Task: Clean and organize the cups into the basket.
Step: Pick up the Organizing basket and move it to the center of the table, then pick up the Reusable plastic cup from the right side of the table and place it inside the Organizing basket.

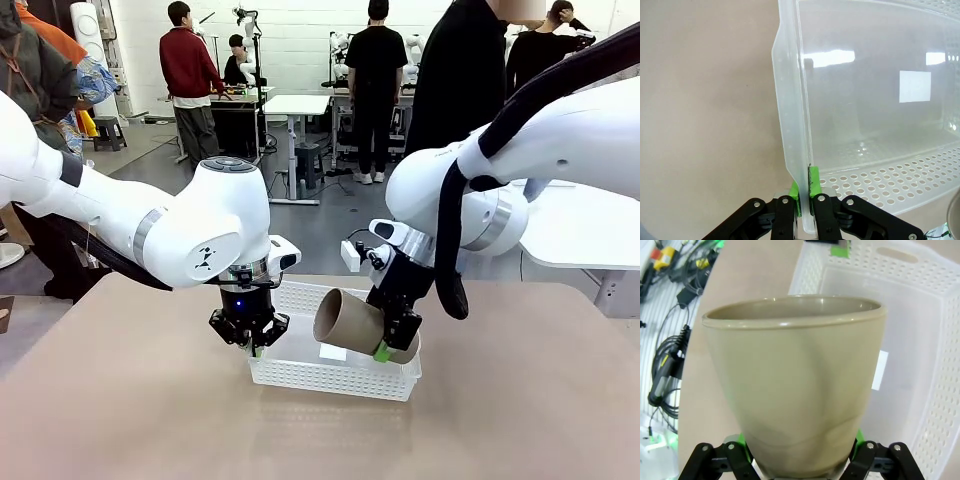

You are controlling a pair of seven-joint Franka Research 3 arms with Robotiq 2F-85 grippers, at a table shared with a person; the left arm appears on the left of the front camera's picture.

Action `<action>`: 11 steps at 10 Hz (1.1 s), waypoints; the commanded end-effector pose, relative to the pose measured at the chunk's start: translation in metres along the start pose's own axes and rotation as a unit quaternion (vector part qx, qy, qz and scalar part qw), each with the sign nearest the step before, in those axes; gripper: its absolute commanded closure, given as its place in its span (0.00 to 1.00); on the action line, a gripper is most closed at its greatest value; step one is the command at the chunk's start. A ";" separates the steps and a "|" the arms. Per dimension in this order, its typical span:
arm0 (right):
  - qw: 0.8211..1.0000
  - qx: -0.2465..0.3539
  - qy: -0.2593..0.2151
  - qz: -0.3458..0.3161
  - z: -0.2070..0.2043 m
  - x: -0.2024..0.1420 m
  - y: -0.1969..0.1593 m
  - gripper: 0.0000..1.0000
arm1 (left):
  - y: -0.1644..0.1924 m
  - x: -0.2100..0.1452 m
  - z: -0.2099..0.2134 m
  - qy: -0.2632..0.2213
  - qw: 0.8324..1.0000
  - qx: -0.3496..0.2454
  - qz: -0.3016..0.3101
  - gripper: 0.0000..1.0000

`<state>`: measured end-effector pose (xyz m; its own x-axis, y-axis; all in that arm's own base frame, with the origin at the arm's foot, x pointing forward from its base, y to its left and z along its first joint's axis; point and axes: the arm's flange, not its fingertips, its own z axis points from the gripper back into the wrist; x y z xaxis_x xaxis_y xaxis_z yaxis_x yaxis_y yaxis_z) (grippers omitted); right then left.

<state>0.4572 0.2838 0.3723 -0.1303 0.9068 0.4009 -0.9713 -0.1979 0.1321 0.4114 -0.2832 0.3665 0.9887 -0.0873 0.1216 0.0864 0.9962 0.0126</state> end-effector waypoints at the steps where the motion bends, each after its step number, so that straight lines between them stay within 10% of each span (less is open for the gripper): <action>1: 1.000 0.007 -0.011 -0.028 -0.004 0.003 -0.020 0.19 | -0.001 0.000 0.002 -0.007 1.000 -0.003 -0.003 1.00; 8: 0.993 0.082 0.025 -0.081 -0.054 -0.005 -0.063 0.19 | -0.001 0.000 0.002 -0.007 1.000 -0.003 -0.003 1.00; 11: 0.993 0.084 0.021 -0.075 -0.054 -0.002 -0.061 0.00 | -0.001 0.000 0.002 -0.007 1.000 -0.003 -0.003 1.00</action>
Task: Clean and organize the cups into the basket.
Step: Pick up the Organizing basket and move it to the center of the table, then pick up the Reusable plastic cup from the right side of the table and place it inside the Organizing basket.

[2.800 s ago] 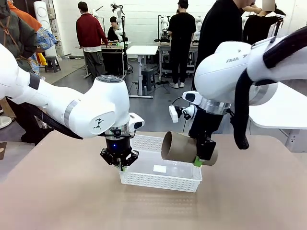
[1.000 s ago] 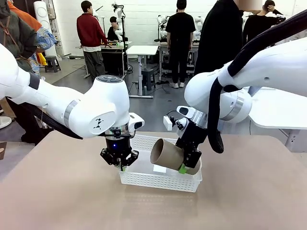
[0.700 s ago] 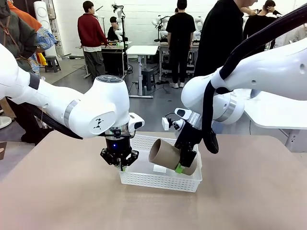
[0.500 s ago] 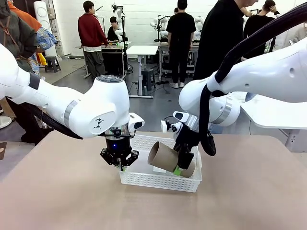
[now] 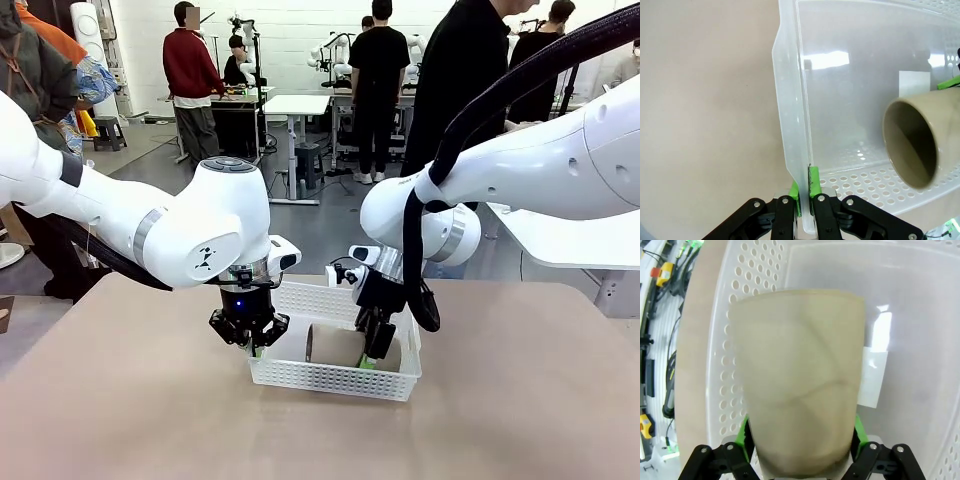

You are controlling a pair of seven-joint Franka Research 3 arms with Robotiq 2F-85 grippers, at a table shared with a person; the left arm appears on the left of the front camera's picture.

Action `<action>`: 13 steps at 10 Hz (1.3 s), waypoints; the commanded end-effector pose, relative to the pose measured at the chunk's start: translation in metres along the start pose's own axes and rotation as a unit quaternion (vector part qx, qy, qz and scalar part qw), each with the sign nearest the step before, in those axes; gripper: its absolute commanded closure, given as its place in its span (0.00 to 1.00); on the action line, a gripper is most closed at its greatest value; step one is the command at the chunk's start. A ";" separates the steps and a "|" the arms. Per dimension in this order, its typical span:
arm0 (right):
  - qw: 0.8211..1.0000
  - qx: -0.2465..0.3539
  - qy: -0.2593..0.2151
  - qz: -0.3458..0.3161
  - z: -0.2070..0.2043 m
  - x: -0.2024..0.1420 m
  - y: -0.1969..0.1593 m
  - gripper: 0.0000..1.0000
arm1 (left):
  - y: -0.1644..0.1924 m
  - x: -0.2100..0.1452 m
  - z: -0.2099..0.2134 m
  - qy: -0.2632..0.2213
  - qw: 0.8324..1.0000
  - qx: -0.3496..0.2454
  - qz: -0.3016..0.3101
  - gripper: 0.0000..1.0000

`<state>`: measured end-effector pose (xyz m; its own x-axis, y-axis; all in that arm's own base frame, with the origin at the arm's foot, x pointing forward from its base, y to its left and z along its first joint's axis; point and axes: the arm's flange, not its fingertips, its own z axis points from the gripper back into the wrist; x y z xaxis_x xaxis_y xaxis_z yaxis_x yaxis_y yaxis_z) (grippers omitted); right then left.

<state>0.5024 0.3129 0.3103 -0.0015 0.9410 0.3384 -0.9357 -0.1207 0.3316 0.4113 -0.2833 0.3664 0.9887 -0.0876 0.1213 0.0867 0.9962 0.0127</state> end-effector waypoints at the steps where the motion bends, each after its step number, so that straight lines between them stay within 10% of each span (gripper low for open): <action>1: 1.000 0.001 0.001 -0.002 0.007 0.002 0.001 0.00 | -0.001 0.000 0.002 -0.007 1.000 -0.003 -0.003 1.00; 6: 0.997 -0.049 -0.037 0.054 0.064 -0.021 0.058 0.00 | -0.001 0.000 0.002 -0.007 1.000 -0.003 -0.003 1.00; 13: 0.905 -0.177 -0.357 0.147 0.147 -0.301 0.159 0.00 | -0.001 0.000 0.002 -0.007 1.000 -0.003 -0.003 1.00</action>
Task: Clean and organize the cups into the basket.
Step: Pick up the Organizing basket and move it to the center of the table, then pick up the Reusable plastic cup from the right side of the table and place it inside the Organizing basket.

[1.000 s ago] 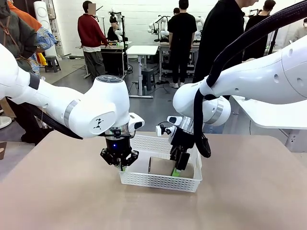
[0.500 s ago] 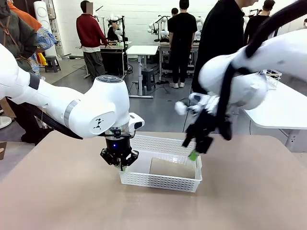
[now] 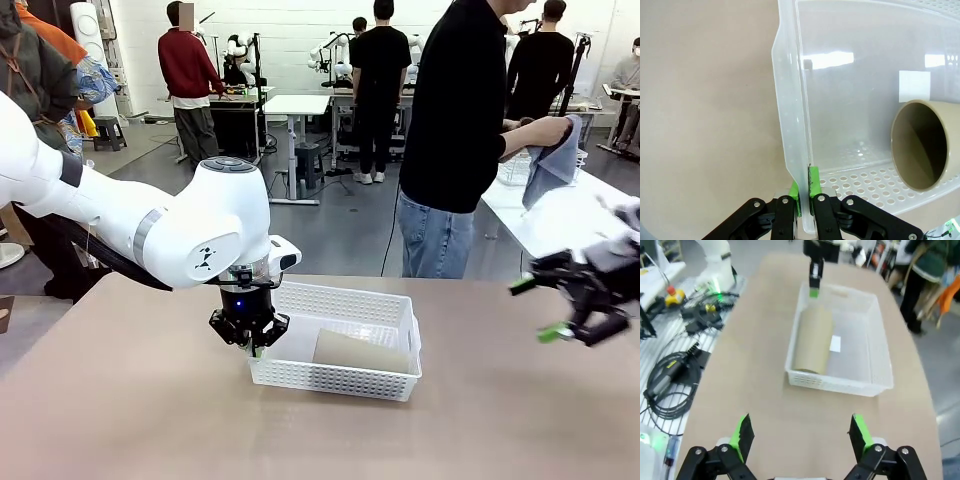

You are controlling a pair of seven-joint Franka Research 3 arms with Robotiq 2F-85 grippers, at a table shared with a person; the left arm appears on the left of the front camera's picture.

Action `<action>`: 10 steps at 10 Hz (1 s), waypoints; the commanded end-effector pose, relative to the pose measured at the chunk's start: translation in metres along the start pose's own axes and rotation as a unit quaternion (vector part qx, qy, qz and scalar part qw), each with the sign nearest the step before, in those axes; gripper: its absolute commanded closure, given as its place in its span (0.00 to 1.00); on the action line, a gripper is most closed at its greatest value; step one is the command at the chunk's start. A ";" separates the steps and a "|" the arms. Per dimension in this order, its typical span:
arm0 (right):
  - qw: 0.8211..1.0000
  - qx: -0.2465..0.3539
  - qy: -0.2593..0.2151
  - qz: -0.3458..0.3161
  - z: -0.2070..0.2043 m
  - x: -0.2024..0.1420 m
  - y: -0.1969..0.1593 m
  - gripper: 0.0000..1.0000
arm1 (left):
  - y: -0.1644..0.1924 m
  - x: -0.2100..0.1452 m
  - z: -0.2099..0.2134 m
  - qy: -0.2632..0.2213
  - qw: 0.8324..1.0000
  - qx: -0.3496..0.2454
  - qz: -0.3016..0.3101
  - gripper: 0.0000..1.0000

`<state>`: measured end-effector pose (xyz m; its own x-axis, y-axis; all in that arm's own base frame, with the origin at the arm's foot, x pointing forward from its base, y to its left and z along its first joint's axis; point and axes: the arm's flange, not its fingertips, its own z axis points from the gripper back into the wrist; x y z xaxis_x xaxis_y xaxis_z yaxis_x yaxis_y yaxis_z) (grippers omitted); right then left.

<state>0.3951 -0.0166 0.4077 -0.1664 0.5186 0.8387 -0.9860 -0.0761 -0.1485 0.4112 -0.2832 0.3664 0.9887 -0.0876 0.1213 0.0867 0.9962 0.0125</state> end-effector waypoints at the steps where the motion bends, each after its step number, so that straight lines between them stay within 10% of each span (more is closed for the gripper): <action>1: 0.996 0.019 -0.086 -0.009 0.023 -0.048 -0.003 0.00 | -0.001 0.000 0.002 -0.007 1.000 -0.003 -0.003 1.00; 8: 0.967 -0.095 -0.196 -0.132 0.072 -0.134 0.041 0.00 | -0.001 0.000 0.002 -0.007 1.000 -0.003 -0.003 1.00; 10: 0.977 -0.031 -0.185 -0.103 0.065 -0.141 0.031 0.00 | -0.001 0.000 0.002 -0.007 1.000 -0.003 -0.003 1.00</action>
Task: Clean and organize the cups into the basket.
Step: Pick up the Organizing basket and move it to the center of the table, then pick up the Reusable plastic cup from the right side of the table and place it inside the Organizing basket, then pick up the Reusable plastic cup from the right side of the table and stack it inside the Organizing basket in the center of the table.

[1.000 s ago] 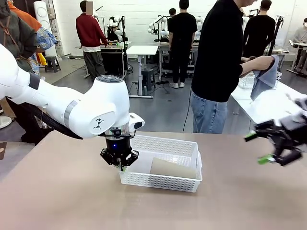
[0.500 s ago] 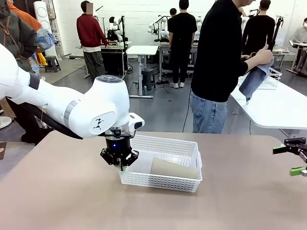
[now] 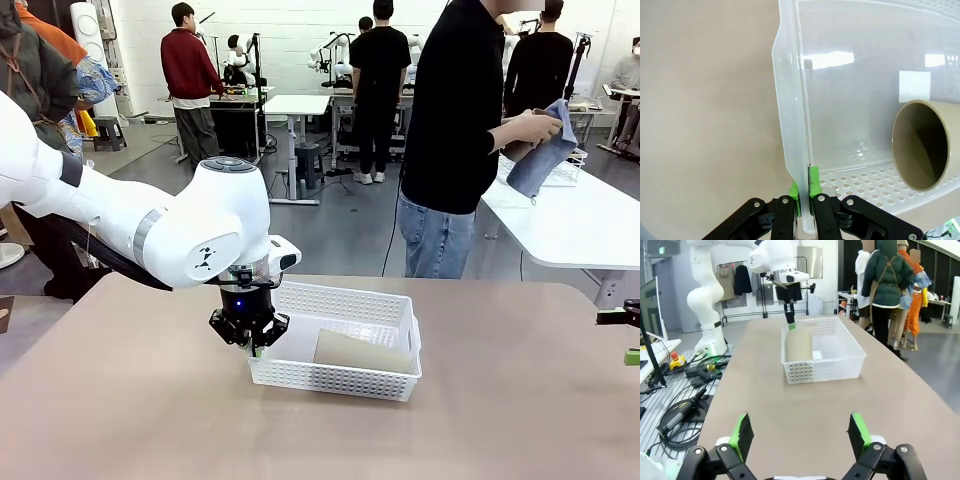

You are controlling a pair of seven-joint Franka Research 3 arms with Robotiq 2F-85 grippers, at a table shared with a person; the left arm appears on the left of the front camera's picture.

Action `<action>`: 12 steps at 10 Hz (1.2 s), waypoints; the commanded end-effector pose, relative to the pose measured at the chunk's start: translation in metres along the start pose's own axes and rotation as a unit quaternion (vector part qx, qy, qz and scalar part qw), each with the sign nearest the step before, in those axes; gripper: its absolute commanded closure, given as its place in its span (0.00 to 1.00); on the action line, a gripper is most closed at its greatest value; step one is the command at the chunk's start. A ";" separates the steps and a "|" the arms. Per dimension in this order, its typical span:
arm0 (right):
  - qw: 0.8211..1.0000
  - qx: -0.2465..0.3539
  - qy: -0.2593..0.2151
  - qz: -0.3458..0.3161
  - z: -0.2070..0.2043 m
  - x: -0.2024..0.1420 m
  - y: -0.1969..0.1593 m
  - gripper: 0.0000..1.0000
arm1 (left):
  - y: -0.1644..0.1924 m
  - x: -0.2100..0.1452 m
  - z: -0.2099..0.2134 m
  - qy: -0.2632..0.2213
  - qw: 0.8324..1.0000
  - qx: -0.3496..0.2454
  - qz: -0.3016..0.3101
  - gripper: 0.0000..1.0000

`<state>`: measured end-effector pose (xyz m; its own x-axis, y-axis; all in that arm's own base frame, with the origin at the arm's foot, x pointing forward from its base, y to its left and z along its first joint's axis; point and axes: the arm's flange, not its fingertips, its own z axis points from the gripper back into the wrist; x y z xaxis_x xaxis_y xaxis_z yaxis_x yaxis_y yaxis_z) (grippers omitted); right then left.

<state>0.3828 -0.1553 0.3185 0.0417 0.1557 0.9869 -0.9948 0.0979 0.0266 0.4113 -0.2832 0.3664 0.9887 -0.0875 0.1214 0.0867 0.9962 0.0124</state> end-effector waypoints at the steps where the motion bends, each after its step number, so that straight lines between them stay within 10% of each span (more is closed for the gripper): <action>1: 1.000 0.021 0.009 0.006 -0.008 0.001 -0.003 0.00 | -0.001 0.000 0.002 -0.007 1.000 -0.003 -0.003 1.00; 12: 1.000 0.021 0.009 0.006 -0.008 0.001 -0.003 0.00 | -0.001 0.000 0.002 -0.007 1.000 -0.003 -0.003 1.00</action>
<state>0.3874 -0.1451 0.3190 0.0357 0.1581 0.9868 -0.9973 0.0695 0.0249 0.4112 -0.2833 0.3664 0.9887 -0.0876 0.1214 0.0867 0.9962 0.0124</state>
